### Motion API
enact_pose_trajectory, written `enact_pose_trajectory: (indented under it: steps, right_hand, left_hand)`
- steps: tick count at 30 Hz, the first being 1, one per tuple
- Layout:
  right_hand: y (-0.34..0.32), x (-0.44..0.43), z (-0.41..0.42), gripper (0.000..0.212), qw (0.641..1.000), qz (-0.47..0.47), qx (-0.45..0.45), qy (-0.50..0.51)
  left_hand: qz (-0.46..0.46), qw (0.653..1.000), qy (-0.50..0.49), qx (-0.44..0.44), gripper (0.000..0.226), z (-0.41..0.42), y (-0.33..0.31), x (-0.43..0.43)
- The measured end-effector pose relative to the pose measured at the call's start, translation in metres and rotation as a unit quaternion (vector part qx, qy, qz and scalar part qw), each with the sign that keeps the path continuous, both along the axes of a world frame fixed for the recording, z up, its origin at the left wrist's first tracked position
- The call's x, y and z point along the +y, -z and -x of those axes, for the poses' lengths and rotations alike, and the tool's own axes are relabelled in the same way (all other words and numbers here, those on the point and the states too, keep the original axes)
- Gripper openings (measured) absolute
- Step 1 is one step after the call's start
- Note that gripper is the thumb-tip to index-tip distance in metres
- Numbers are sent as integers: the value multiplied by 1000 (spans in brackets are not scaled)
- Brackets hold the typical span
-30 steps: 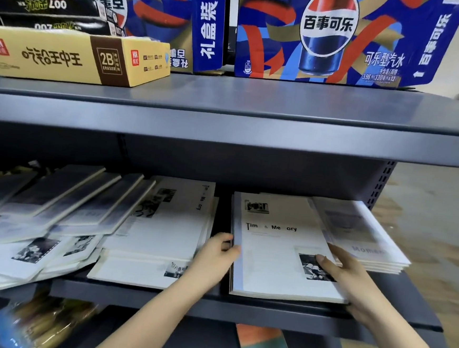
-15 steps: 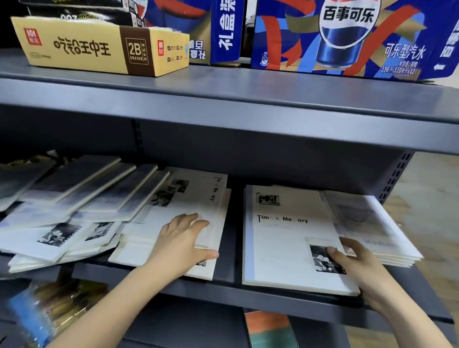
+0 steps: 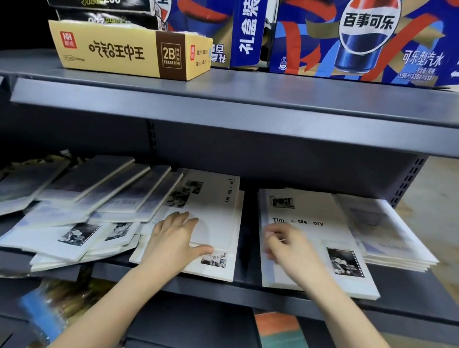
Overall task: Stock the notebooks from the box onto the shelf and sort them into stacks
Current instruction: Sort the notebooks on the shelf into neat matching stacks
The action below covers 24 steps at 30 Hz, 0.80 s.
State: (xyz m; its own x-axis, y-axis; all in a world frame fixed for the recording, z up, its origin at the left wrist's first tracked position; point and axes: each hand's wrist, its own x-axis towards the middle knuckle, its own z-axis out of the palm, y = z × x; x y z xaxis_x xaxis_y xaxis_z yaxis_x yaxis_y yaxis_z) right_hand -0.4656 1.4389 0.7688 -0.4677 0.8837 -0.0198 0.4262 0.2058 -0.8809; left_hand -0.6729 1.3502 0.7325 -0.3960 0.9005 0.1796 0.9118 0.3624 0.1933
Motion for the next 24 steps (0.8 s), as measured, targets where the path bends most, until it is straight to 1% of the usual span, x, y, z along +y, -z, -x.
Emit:
enact_pose_trajectory:
  steps: [2,4,5,6,8,11,14,15,18,20,21,22,24]
  right_hand:
    - [9,-4,30,16,998,54,24,-26]
    - [15,-4,49,21,999,49,14,-15]
    - [16,-4,55,23,999,35,6,-4]
    - [16,-5,61,25,1000,23,-2,10]
    - [14,-7,70,27,999,-1,-21,27]
    - [8,-13,77,32,997,-17,-61,41]
    - [4,-16,83,35,997,11,-63,48]
    - [3,-17,85,33,997,29,-54,47]
    - [0,-18,87,19,994,88,-26,54]
    - [1,-15,89,18,991,113,-3,78]
    - [1,-11,88,18,988,130,15,87]
    - [1,-10,89,16,982,158,39,91]
    - [-3,-11,91,14,968,216,98,80]
  left_hand:
    - [8,999,-25,17,102,2,1,-3]
    - [17,999,-33,22,132,1,2,-4]
    - [22,999,-37,19,139,2,4,-4]
    - [20,999,-43,13,141,6,6,-5]
    - [10,999,-48,2,138,12,9,-7]
    - [7,999,-44,17,134,15,11,-8]
    - [24,998,-32,43,132,16,7,-9]
    - [31,998,-27,49,130,16,6,-9]
    - [44,997,-19,55,121,20,5,-8]
    - [67,996,-16,58,111,22,7,-8]
    - [86,995,-14,58,106,22,4,-9]
    - [83,994,-7,66,103,21,1,-9]
    - [78,993,13,86,105,18,-4,-9]
